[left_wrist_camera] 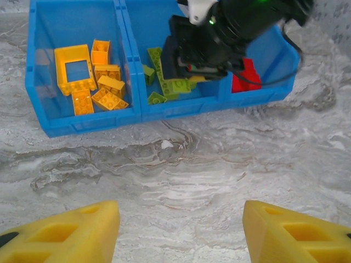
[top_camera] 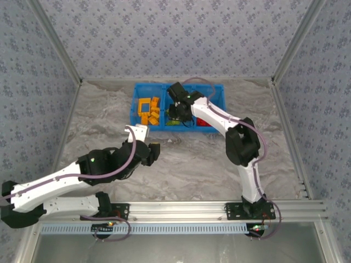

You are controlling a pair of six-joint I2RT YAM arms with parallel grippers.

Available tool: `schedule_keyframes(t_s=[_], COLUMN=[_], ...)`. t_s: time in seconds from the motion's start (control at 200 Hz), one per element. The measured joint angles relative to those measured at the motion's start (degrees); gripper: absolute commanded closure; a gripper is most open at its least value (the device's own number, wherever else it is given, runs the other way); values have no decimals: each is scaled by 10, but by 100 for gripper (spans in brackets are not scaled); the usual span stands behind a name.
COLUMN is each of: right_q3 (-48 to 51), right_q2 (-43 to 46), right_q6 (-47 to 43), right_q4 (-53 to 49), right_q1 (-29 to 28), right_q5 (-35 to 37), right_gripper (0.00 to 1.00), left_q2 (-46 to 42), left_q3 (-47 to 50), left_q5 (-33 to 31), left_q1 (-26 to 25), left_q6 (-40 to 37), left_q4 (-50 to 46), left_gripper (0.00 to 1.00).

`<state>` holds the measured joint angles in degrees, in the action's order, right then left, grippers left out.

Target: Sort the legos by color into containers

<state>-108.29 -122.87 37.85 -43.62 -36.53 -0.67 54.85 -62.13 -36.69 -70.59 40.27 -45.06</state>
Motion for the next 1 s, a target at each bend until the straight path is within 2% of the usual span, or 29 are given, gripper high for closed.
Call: schedule_keyframes(t_s=[0.255,0.53,0.675,0.829,1.004], right_q3=[-66,-86,-86,-53,63], right_q2=[-81,-103,-98,-44,117], right_q6=[-14,-20,-22,-24,-23], right_q4=[-10,-17,-21,-19,15], right_q1=[28,28,26,20,14], right_q5=[-54,-74,-67,-43,12], right_gripper=[65,42,40,38,33], left_q2=[10,10,10,10,10], left_q3=[0,0,0,0,0], left_q5=[8,15,15,12,15], left_q1=[12,13,13,13,32], left_q6=[-2,-1,0,13,27], left_q4=[2,2,2,-4,-21], left_gripper=[38,38,38,38,38])
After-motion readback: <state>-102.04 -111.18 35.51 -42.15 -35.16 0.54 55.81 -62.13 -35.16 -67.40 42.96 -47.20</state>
